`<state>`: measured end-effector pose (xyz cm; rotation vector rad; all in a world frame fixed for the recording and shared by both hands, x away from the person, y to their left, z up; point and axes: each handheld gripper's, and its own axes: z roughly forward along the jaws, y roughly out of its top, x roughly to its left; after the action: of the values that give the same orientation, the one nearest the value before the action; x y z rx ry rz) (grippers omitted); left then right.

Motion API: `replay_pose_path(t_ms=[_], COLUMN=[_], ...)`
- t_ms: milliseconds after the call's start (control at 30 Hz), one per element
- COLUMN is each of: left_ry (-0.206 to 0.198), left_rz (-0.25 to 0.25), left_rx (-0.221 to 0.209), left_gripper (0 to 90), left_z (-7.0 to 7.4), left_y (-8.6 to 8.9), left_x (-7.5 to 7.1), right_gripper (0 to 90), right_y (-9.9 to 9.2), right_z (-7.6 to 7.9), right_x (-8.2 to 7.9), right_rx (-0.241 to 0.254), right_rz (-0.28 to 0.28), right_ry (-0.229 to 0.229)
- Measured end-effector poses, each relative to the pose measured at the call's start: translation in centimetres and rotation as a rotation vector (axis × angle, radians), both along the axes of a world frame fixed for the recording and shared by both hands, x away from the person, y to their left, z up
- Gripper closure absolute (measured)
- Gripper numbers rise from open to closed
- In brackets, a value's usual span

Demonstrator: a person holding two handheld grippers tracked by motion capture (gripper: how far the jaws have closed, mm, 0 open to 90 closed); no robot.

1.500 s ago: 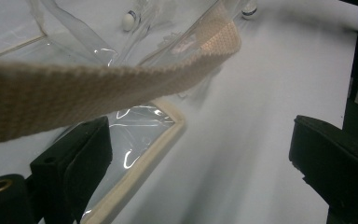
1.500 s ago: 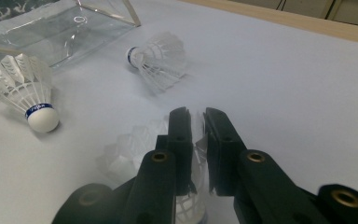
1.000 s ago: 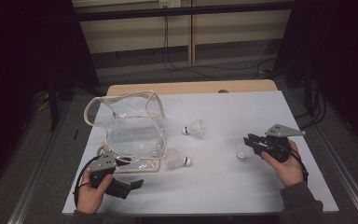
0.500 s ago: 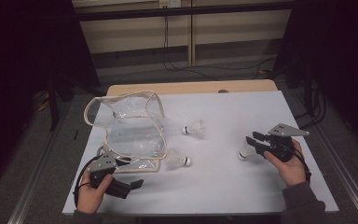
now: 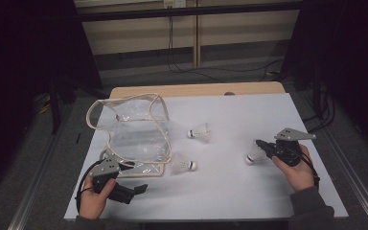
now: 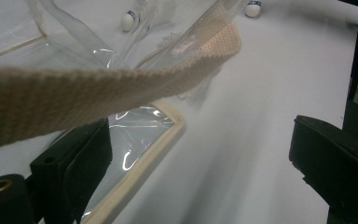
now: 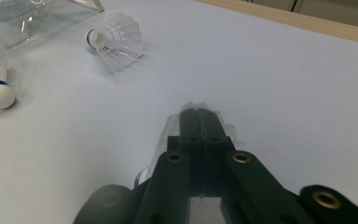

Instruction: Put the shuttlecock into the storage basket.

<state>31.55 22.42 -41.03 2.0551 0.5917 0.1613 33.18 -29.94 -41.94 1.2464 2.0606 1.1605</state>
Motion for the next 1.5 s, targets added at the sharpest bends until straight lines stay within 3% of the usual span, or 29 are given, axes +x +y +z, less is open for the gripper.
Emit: replay_pose_path(t_ms=[1500], left_ry=[0.0], left_rz=[0.0], left_rx=[0.001], left_gripper=[5.9], left_z=[0.0], left_y=[0.0], left_x=[-0.1], right_gripper=[89.9], right_y=[-2.1], right_z=[-1.4], right_x=[-0.1], right_rx=[-0.002], right_rz=[-0.032], right_ry=[0.043])
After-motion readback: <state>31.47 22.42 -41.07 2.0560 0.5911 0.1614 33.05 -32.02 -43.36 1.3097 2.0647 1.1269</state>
